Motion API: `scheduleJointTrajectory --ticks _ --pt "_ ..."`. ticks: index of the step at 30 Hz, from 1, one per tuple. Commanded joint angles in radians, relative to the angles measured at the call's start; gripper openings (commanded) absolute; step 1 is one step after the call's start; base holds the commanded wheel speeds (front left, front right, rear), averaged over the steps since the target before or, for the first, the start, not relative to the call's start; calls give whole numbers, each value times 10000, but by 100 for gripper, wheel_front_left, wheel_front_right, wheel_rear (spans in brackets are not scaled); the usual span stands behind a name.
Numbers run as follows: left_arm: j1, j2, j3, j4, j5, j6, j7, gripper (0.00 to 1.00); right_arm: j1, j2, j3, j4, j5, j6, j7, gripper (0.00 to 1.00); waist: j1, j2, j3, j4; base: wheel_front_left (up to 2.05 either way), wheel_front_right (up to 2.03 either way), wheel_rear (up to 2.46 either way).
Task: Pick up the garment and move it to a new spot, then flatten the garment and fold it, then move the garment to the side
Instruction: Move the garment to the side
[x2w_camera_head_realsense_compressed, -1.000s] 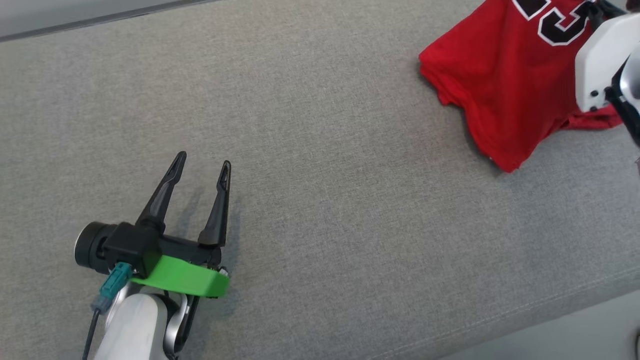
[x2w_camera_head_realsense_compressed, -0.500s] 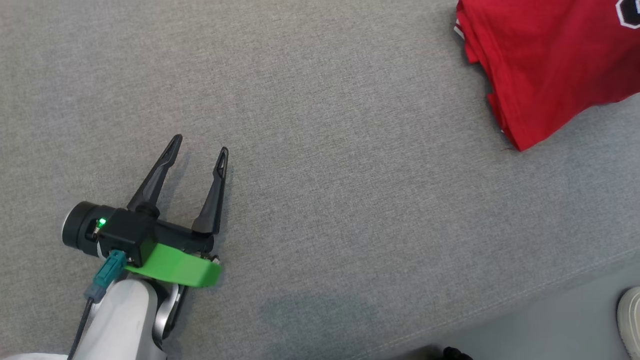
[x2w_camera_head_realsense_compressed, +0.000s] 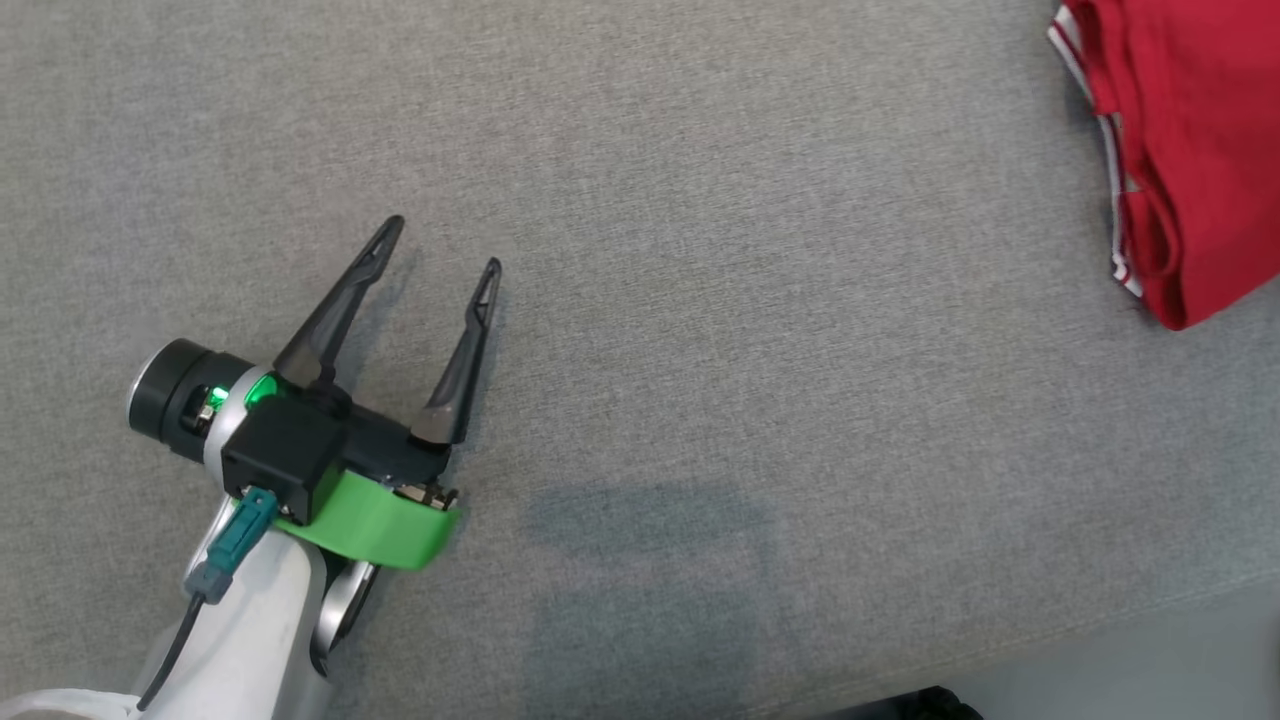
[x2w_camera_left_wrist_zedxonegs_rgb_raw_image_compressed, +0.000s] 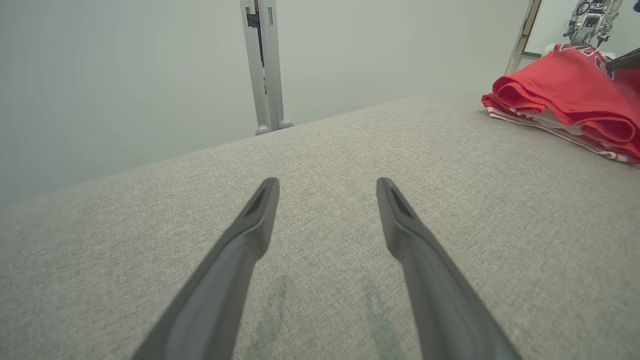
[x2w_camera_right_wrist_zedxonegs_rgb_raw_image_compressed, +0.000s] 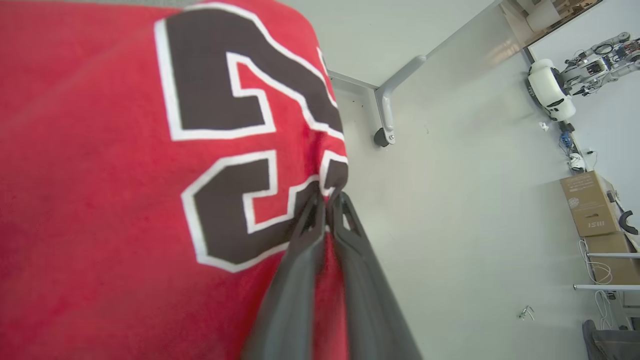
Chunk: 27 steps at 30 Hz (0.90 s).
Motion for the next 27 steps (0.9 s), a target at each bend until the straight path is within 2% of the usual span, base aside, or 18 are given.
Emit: scheduleJointTrajectory --ticks 1,7,10,17,23,27 --pt "-172 80 -54 -57 -19 -20 -28 100 145 -116 -240 190 -246 -21 -246 100 0 -1 198 242 0 0 0" --pt "-1 -294 205 154 -278 172 -28 100 266 151 -478 657 -742 -21 -1071 100 0 -1 -79 385 0 0 0" --pt "154 -603 599 151 -645 295 -28 100 408 447 -392 602 -549 -21 -1812 100 0 -1 -432 426 0 0 0" --pt "643 -908 1109 583 -951 493 -15 100 1150 908 -120 256 21 -21 -3042 100 0 -1 -1451 447 0 0 0" --pt "1324 -1181 1400 1082 -1196 663 -15 100 2362 1352 144 -554 513 -21 -3322 100 0 -1 -2681 493 0 0 0" --pt "1894 -1270 1672 1555 -1456 920 0 100 3444 1837 404 -1650 1039 -21 -3349 100 0 -1 -3632 552 0 0 0"
